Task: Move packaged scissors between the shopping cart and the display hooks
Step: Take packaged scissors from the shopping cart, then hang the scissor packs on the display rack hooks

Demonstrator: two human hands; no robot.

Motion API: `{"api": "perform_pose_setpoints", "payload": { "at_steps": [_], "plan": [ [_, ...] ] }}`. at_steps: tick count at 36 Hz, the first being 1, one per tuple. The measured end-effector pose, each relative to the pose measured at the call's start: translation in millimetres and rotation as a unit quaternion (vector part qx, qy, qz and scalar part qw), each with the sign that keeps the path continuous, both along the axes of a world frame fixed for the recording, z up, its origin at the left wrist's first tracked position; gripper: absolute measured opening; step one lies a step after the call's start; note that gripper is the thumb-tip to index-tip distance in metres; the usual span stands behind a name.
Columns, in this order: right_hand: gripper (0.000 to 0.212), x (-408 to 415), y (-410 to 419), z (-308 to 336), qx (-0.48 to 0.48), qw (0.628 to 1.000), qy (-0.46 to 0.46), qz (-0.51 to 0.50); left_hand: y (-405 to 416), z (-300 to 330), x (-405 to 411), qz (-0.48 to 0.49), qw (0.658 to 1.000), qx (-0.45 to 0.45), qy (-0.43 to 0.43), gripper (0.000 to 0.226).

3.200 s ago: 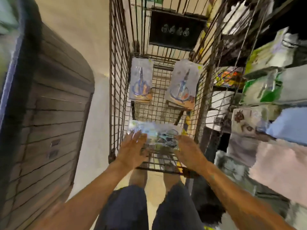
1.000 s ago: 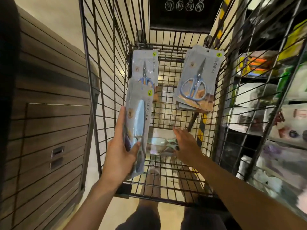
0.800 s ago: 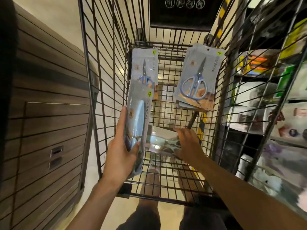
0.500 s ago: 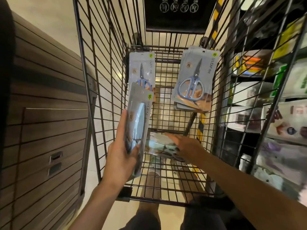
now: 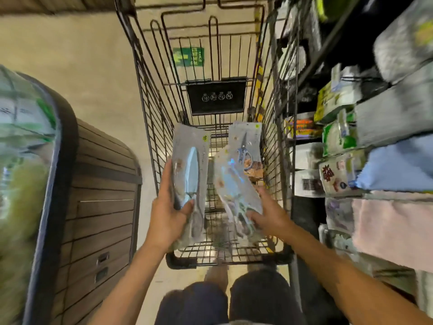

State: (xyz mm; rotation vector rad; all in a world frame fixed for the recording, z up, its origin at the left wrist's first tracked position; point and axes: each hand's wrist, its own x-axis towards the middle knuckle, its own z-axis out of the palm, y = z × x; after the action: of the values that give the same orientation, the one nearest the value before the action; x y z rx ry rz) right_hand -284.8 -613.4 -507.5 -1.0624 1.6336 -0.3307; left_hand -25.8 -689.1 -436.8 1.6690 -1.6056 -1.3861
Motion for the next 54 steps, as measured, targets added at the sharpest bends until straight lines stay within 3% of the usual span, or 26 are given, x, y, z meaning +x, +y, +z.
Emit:
{"api": "perform_pose_setpoints", "payload": {
  "at_steps": [7, 12, 19, 35, 41, 54],
  "plan": [
    [0.064, -8.8, 41.8, 113.8, -0.091, 0.969, -0.037, -0.227, -2.1, 88.8, -15.4, -0.047, 0.997, -0.058, 0.037, 0.111],
    [0.082, -8.3, 85.7, 164.4, -0.176, 0.914, -0.115, -0.347, 10.1, 131.1, -23.3, -0.068, 0.992, -0.073, 0.083, 0.109],
    [0.108, -2.9, 159.6, 225.5, -0.301, 0.867, -0.149, -0.367, 49.9, 176.6, -46.8, -0.140, 0.978, -0.093, 0.128, 0.109],
    [0.108, 56.6, 366.8, 251.5, -0.373, 0.783, -0.063, -0.493, 207.3, 225.9, -73.7, -0.345, 0.921, -0.115, 0.138, 0.108],
    [0.110, 99.8, 417.9, 257.7, -0.389, 0.725, -0.036, -0.567, 241.1, 235.8, -71.0, -0.427, 0.882, -0.082, 0.180, 0.110],
    [0.107, 261.3, 483.0, 275.4, -0.376, 0.564, 0.077, -0.731, 291.5, 213.8, -47.3, -0.609, 0.759, -0.038, 0.227, 0.105]
  ]
}}
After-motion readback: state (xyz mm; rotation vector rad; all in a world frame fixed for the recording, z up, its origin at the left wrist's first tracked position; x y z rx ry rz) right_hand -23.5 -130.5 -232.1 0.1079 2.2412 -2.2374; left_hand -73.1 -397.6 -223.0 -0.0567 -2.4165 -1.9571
